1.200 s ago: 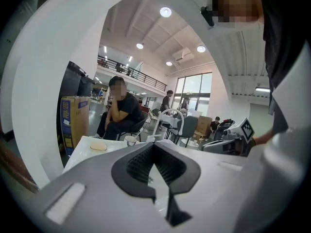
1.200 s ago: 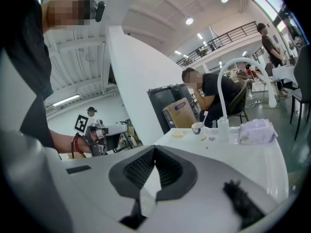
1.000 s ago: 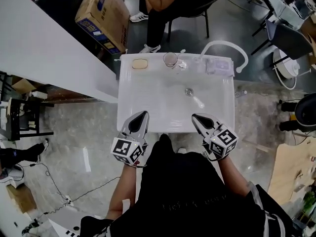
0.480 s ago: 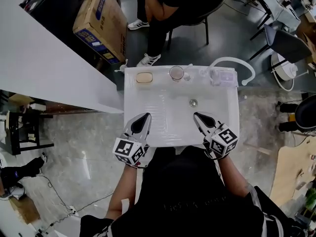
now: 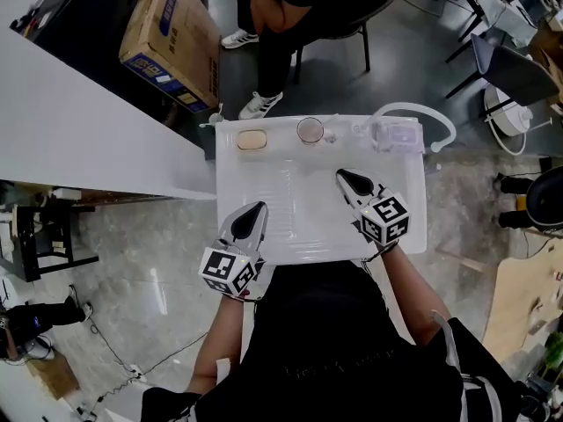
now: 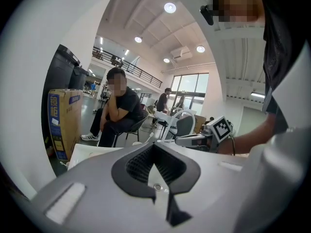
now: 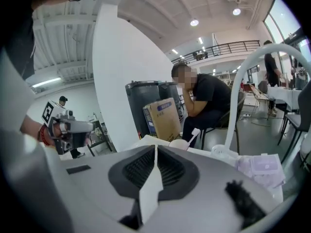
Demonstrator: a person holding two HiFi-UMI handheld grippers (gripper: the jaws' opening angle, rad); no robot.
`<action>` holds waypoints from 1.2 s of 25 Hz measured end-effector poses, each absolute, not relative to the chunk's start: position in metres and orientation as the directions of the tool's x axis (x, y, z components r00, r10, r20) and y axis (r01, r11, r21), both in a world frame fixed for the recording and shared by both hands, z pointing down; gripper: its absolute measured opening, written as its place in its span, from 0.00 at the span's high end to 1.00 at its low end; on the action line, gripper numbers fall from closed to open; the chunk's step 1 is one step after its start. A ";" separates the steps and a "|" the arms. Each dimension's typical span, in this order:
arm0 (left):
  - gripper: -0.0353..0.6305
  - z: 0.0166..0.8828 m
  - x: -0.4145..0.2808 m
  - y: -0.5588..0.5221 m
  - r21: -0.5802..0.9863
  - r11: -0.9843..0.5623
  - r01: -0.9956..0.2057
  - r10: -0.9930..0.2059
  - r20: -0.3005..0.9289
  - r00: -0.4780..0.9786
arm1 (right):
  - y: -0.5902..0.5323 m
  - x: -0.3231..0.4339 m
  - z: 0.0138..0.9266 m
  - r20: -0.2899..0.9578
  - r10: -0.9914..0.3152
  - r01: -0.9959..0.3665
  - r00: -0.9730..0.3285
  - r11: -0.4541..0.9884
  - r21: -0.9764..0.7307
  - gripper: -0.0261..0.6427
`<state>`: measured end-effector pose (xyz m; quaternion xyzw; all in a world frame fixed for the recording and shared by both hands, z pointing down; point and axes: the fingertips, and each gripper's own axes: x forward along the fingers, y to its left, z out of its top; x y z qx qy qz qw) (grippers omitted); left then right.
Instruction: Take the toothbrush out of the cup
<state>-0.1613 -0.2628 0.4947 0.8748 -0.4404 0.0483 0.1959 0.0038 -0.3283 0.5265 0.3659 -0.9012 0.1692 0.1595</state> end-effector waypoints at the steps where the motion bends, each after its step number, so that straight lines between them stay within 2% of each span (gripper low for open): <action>1: 0.94 0.494 -0.160 -0.262 0.301 -0.533 -0.791 -0.752 0.260 0.605 | -0.335 0.005 0.532 0.419 -0.603 -0.714 -0.679 0.675 -0.186 0.94; 10: 0.94 0.493 -0.166 -0.267 0.279 -0.516 -0.810 -0.754 0.300 0.584 | -0.393 0.011 0.578 0.453 -0.610 -0.745 -0.650 0.628 -0.223 0.93; 12: 0.94 0.493 -0.169 -0.266 0.272 -0.509 -0.816 -0.757 0.309 0.575 | -0.398 0.008 0.586 0.458 -0.595 -0.737 -0.660 0.633 -0.239 0.85; 30: 0.93 0.507 -0.180 -0.270 0.274 -0.460 -0.845 -0.755 0.380 0.534 | -0.467 -0.003 0.608 0.472 -0.635 -0.779 -0.611 0.586 -0.221 0.85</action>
